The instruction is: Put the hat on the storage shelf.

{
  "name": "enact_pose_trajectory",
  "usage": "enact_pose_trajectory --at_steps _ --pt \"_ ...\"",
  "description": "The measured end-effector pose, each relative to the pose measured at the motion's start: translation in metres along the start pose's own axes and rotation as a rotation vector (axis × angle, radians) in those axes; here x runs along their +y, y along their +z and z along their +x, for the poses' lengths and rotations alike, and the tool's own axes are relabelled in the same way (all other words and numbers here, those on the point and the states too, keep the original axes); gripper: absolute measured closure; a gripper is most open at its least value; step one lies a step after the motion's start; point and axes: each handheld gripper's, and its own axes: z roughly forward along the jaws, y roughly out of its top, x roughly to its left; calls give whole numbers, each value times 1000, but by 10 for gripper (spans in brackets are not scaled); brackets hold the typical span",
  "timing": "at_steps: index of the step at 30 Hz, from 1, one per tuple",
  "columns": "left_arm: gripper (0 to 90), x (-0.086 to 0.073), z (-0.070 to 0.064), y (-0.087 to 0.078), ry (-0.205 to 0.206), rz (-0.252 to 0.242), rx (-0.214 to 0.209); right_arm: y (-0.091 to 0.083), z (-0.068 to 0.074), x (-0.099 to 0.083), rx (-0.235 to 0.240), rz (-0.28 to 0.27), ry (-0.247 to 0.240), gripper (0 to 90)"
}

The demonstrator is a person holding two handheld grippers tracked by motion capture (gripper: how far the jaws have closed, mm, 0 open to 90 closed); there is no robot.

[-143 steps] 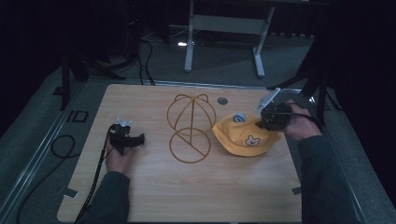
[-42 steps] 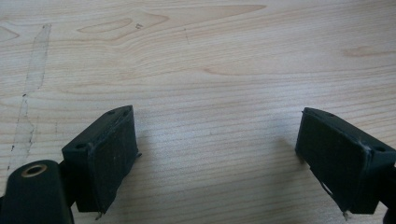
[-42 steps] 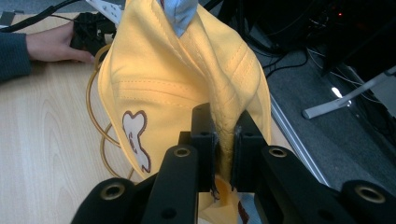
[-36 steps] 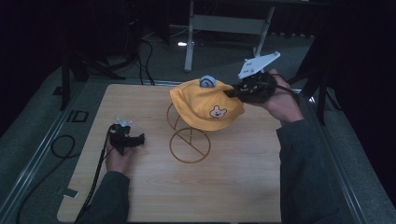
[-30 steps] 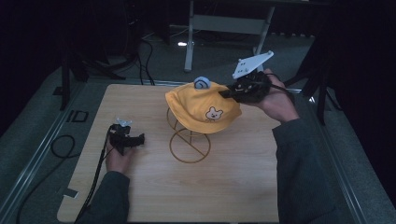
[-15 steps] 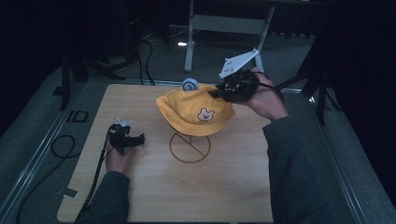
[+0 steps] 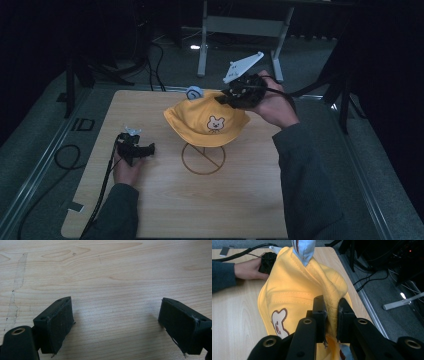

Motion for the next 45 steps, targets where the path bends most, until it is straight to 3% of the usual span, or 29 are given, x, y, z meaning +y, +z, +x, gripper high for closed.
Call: enact_pose_trajectory --at_steps 8,13,23,33,36,41,45 --pt "127 0 0 0 0 1 0 12 3 9 -32 -11 1 801" --pt "127 0 0 0 2 2 0 19 2 13 -57 -23 29 799" --pt "127 0 0 0 1 0 1 30 1 14 -76 7 48 784" --pt "127 0 0 0 1 0 1 39 3 14 -47 54 41 759" --pt "127 0 0 0 2 0 1 38 2 14 -48 40 48 634" --pt "127 0 0 0 2 0 1 27 -1 14 -81 -7 98 318" --pt "127 0 0 0 1 0 1 17 -4 13 -116 -22 121 216"
